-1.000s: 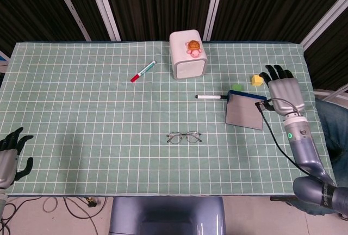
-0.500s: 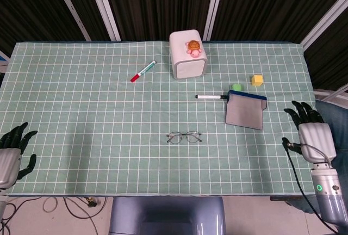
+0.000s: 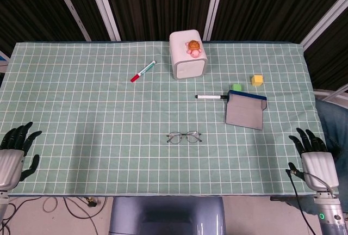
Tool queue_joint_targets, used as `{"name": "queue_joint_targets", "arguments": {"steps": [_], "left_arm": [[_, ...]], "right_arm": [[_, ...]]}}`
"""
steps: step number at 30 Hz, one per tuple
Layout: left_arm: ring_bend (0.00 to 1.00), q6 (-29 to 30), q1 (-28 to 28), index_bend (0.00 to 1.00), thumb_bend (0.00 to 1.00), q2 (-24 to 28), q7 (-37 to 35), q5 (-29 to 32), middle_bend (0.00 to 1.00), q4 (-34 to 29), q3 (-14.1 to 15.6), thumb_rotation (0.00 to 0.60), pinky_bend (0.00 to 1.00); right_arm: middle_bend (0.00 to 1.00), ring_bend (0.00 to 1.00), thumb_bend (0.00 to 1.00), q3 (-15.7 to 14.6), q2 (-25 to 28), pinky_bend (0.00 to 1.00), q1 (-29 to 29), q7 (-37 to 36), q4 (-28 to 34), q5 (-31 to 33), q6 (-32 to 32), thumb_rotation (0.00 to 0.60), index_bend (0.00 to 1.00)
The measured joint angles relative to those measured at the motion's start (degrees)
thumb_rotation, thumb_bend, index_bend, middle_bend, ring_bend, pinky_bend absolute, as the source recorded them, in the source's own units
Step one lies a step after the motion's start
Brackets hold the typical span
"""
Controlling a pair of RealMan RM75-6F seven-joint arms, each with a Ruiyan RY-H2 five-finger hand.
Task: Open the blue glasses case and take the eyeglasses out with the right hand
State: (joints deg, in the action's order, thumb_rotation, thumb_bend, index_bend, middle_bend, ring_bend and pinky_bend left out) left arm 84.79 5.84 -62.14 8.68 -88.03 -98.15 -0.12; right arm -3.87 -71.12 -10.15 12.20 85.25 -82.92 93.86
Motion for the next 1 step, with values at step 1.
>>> {"name": "queue_joint_targets", "arguments": {"steps": [1], "left_arm": [[0.00,0.11,0.02,0.16,0.47,0.05,0.19,-0.28,0.00,0.05,0.01,0.600,0.07]], "right_arm": [[0.14,0.11,0.25,0.02,-0.09,0.22,0.21,-0.13,-0.17,-0.09,-0.15,0.600,0.24]]}}
